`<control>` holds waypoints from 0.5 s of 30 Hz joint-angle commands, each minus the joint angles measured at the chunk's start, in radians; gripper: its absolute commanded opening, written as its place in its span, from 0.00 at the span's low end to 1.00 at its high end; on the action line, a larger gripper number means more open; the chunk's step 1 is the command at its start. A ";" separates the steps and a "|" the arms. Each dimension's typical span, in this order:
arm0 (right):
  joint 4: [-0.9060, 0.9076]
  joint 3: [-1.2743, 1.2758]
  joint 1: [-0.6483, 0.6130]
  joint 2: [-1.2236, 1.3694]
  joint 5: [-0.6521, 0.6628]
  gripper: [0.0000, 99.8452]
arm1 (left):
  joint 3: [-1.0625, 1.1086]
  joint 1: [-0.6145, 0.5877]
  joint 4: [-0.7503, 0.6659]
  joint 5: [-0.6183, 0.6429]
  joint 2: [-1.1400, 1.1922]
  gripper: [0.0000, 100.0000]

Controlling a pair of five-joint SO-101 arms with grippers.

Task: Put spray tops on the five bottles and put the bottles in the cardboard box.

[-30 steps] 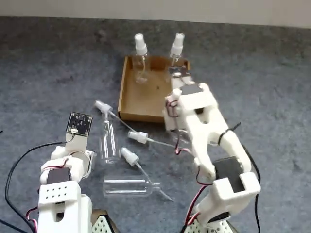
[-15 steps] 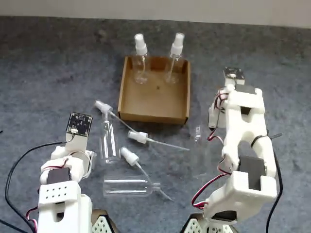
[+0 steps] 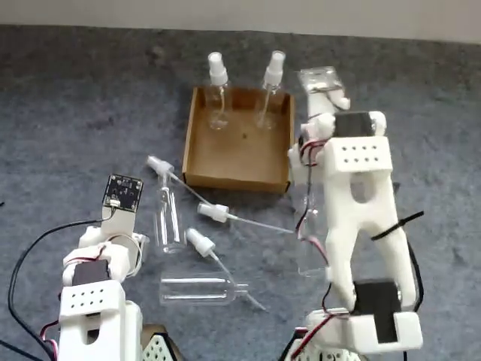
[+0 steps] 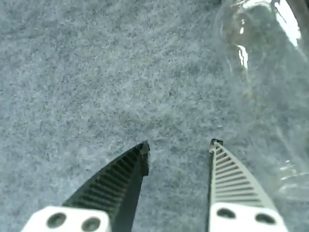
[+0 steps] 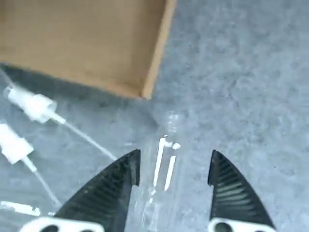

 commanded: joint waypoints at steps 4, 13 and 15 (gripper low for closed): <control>-0.051 0.110 -0.012 -0.064 0.009 0.20 | -0.005 -0.001 -0.020 -0.006 0.004 0.15; -0.262 0.401 -0.015 -0.064 0.009 0.20 | -0.005 -0.001 -0.020 -0.006 0.004 0.15; -0.317 0.475 -0.015 -0.064 0.011 0.20 | -0.005 -0.001 -0.020 -0.006 0.004 0.15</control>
